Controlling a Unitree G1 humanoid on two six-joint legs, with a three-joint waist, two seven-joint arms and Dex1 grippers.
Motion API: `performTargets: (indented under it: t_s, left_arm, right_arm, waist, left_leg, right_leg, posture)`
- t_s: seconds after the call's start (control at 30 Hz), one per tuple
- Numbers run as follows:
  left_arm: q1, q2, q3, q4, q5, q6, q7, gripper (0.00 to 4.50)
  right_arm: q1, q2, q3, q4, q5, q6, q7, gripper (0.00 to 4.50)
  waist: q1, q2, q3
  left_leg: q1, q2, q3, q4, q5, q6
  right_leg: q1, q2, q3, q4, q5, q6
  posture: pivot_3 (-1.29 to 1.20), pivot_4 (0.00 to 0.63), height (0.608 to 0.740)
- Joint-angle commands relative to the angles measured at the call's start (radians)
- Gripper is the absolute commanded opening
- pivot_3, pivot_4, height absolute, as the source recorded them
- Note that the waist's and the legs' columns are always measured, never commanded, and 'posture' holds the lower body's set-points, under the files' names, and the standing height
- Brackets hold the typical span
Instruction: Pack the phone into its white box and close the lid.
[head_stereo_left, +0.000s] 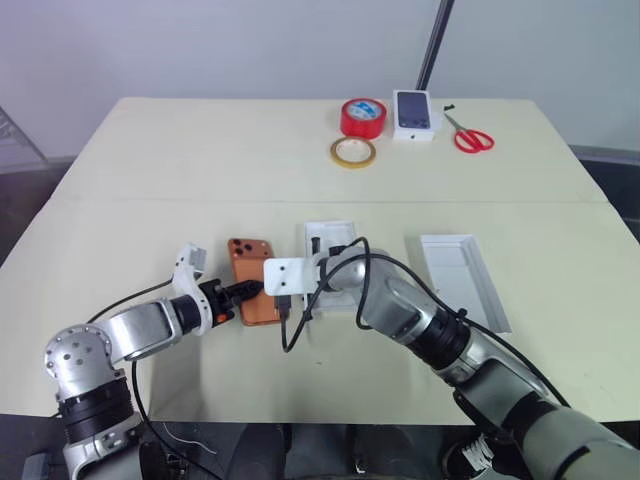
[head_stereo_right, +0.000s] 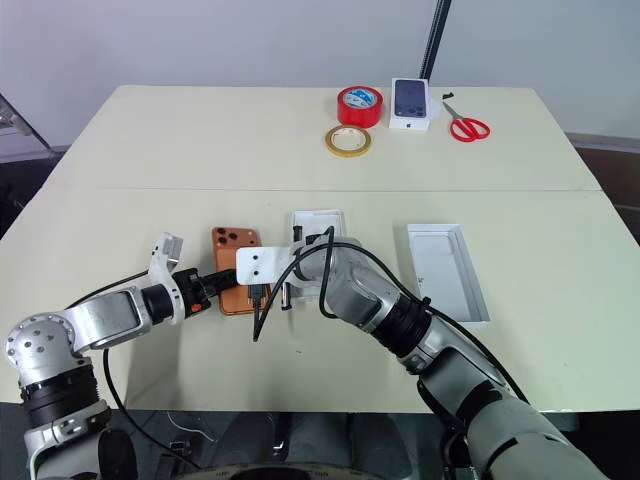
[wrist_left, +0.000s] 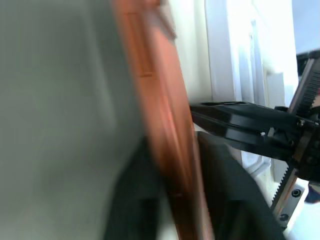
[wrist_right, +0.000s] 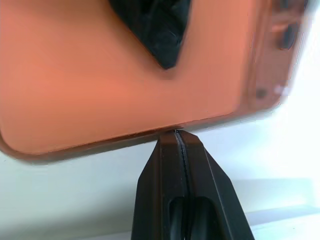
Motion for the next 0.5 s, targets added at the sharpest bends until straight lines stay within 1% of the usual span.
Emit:
performTargets:
  t_s: [0.03, 0.17, 0.23, 0.3, 0.37, 0.43, 0.5]
  left_arm:
    - [0.029, 0.033, -0.018, 0.002, -0.123, -0.083, 0.049, 1.13]
    - [0.069, 0.076, -0.062, 0.009, -0.241, -0.174, 0.093, 1.13]
    - [0.088, 0.097, -0.086, 0.008, -0.288, -0.218, 0.115, 0.57]
    - [0.096, 0.12, -0.107, 0.002, -0.339, -0.27, 0.129, 0.03]
    - [0.098, 0.142, -0.128, -0.009, -0.383, -0.316, 0.137, 0.03]
    - [0.064, 0.16, -0.155, -0.033, -0.427, -0.363, 0.141, 0.03]
    - [0.022, 0.157, -0.18, -0.055, -0.454, -0.404, 0.141, 0.03]
  right_arm:
    - [-0.003, 0.01, -0.009, -0.033, 0.0, -0.01, 0.003, 0.0]
    - [-0.01, 0.002, -0.025, -0.056, 0.004, -0.007, 0.008, 0.0]
    - [-0.017, -0.001, -0.054, -0.079, 0.019, 0.009, 0.012, 0.0]
    - [-0.017, -0.014, -0.118, -0.139, 0.056, 0.032, 0.022, 0.0]
    - [-0.008, -0.024, -0.166, -0.189, 0.085, 0.048, 0.025, 0.0]
    - [0.022, -0.048, -0.271, -0.274, 0.152, 0.091, 0.036, 0.0]
    - [0.064, -0.092, -0.375, -0.35, 0.22, 0.126, 0.054, 0.0]
  waist:
    - [0.0, 0.0, 0.0]
    - [0.0, 0.0, 0.0]
    - [0.002, 0.0, 0.0]
    - [0.003, 0.0, 0.0]
    - [0.003, 0.0, 0.001]
    - [0.007, 0.0, 0.001]
    - [0.011, 0.0, 0.001]
  left_leg:
    - [0.0, 0.0, 0.0, 0.0, 0.0, 0.0]
    - [0.0, 0.0, 0.0, 0.0, 0.0, 0.0]
    - [0.0, 0.0, 0.0, 0.0, 0.0, 0.0]
    - [0.0, 0.0, 0.0, 0.0, 0.0, 0.0]
    - [0.0, 0.0, 0.0, -0.001, 0.0, 0.0]
    - [-0.001, 0.0, 0.0, -0.001, 0.0, 0.0]
    - [-0.002, 0.0, -0.001, -0.001, 0.0, 0.0]
  right_leg:
    - [0.0, 0.0, 0.0, 0.0, 0.0, 0.0]
    - [0.0, 0.0, 0.0, 0.0, 0.0, 0.0]
    - [0.0, 0.0, 0.0, -0.001, 0.0, 0.0]
    - [-0.001, -0.001, 0.0, -0.001, 0.0, 0.0]
    - [0.0, -0.001, 0.001, -0.001, 0.0, 0.0]
    - [0.0, -0.001, 0.0, -0.001, 0.0, 0.0]
    - [0.0, -0.001, 0.0, -0.002, 0.0, 0.0]
  posture:
    - [0.0, 0.15, 0.74]
    - [0.0, 0.15, 0.74]
    - [0.0, 0.15, 0.74]
    - [0.0, 0.15, 0.74]
    - [0.0, 0.15, 0.74]
    - [0.0, 0.15, 0.74]
    - [0.0, 0.15, 0.74]
